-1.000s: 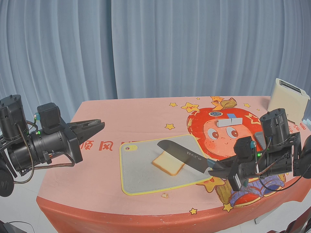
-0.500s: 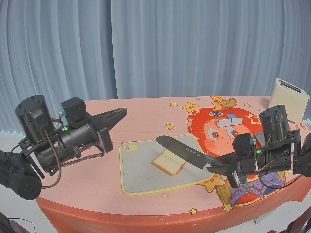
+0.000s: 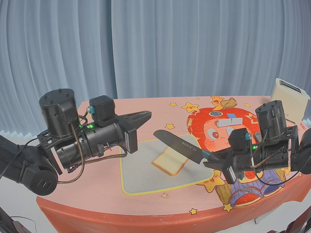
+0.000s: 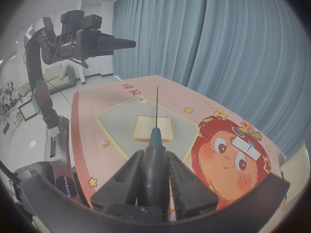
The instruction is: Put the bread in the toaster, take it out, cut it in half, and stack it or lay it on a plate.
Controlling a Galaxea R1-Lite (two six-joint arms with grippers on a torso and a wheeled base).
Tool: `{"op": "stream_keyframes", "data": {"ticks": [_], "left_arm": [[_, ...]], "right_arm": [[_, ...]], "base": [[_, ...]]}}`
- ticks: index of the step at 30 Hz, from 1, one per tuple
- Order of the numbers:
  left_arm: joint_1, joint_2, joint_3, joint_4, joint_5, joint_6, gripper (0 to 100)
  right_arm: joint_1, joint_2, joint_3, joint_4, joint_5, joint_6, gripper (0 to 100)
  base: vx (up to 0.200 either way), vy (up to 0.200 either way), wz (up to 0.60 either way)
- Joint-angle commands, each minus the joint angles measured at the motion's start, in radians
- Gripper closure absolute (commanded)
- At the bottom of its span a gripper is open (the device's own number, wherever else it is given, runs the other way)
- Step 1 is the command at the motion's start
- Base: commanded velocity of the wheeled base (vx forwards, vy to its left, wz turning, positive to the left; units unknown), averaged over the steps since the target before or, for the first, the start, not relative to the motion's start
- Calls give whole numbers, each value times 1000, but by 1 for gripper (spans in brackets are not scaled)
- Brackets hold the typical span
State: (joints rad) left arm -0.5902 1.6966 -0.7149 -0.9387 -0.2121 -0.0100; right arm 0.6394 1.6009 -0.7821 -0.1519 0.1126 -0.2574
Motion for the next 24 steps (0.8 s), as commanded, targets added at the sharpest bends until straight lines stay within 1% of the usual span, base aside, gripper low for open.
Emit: {"op": "stream_keyframes", "data": {"ticks": [1, 4, 7, 9, 10, 11, 13, 14, 16, 17, 18, 20, 24], "left_arm": [[-34, 15, -75, 44, 5, 27, 100], [-46, 34, -72, 43, 7, 28, 100], [-48, 38, -32, 41, 7, 31, 100], [-49, 48, -11, 31, 7, 48, 100], [-53, 63, -6, 21, 13, 59, 100], [-57, 80, -6, 11, 27, 62, 100], [-59, 112, -18, -28, 59, 54, 100], [-59, 135, -32, -58, 63, 53, 100], [-59, 135, -32, -58, 63, 53, 100], [-65, 210, -66, -141, 65, 53, 100], [-71, 225, -69, -155, 68, 56, 100], [-91, 247, -75, -164, 69, 59, 100], [-91, 272, -94, -166, 68, 59, 100]], "right_arm": [[5, 19, -5, 0, -4, 0, 100], [19, 21, -5, -1, -4, 1, 100], [22, 34, -8, -1, -5, 1, 100], [23, 41, -11, -1, -5, 1, 100], [22, 41, -11, -1, -7, 1, 100], [23, 42, -9, 0, -7, 1, 100], [22, 42, -9, 0, -7, 1, 100], [22, 45, -9, 0, -7, 1, 100], [22, 45, -9, 0, -7, 1, 100], [22, 53, -11, -1, -7, 1, 100], [22, 53, -11, -1, -7, 1, 100], [22, 53, -14, -1, -7, 1, 100], [22, 53, -22, -1, -8, 1, 100]], "base": [[0, 0, 0], [0, 0, 0], [0, 0, 0], [0, 0, 0], [0, 0, 0], [0, 0, 0], [0, 0, 0], [0, 0, 0], [0, 0, 0], [0, 0, 0], [0, 0, 0], [0, 0, 0], [0, 0, 0]]}}
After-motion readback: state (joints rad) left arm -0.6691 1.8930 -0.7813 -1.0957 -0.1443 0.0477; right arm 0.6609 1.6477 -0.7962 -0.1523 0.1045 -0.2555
